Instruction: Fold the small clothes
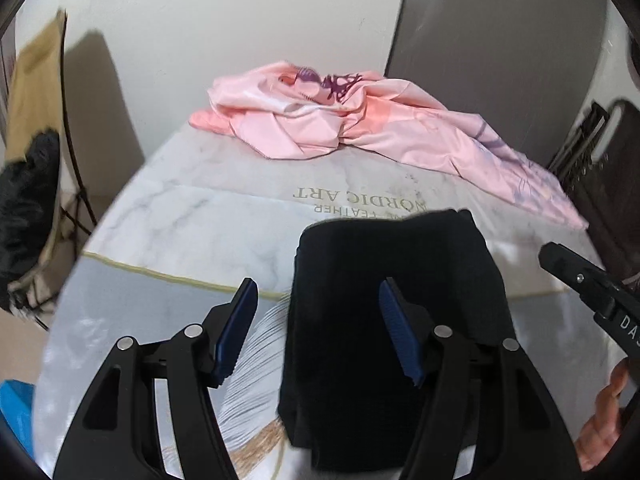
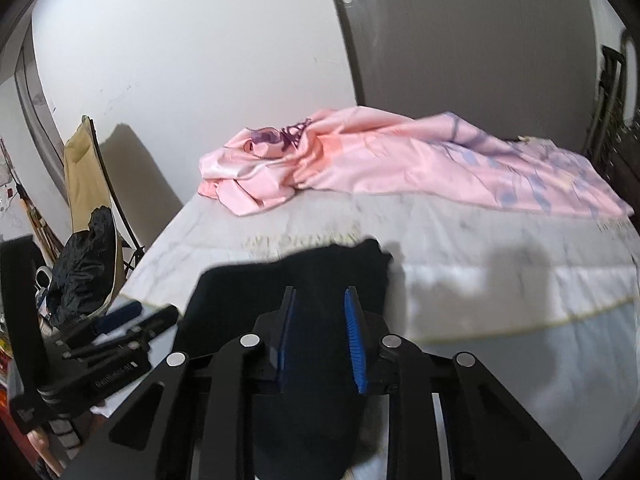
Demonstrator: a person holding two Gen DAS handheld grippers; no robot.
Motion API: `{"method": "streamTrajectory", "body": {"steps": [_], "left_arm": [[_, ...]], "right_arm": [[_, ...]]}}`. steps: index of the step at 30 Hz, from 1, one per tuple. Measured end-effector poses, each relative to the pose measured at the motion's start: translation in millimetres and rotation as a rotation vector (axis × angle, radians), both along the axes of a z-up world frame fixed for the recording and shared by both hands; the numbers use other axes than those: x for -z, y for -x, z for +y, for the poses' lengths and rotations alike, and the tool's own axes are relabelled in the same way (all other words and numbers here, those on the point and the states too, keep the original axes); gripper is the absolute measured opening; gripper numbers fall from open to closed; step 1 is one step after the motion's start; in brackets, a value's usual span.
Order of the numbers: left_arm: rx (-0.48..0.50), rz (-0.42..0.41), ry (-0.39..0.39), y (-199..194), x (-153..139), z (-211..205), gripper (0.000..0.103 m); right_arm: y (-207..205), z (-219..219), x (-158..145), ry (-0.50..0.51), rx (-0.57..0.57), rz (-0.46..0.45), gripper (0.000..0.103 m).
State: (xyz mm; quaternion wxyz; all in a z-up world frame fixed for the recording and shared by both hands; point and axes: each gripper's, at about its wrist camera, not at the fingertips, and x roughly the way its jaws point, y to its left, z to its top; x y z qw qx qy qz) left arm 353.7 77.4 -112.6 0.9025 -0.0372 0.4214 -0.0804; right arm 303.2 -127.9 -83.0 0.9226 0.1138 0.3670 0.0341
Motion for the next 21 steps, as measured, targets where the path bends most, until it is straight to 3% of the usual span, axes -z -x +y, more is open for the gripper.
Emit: {"method": "streamTrajectory", "body": {"steps": [3, 5, 6, 7, 11, 16, 21], "left_arm": [[-0.012, 0.081, 0.021, -21, 23, -2, 0.062], [-0.010, 0.137, -0.011, -29, 44, -7, 0.065], [-0.027, 0.099, -0.033, -26, 50, -8, 0.073], [-0.036, 0.081, -0.054, -23, 50, -9, 0.074], [-0.035, 0.070, -0.037, -20, 53, -6, 0.075], [-0.030, 0.108, 0.066, -25, 55, 9, 0.075], [-0.095, 0.063, 0.112, -37, 30, 28, 0.073]], "right_arm": [[-26, 9, 6, 0.008, -0.006, 0.035, 0.024], [-44, 15, 29, 0.024, -0.005, 0.112, 0.024], [-54, 18, 49, 0.033, -0.011, 0.184, 0.024], [-59, 20, 64, 0.038, -0.012, 0.230, 0.023], [-56, 29, 68, 0.101, -0.022, 0.209, 0.023], [-56, 32, 61, 0.095, -0.023, 0.204, 0.023], [-74, 26, 37, 0.100, 0.001, 0.169, 0.023]]}}
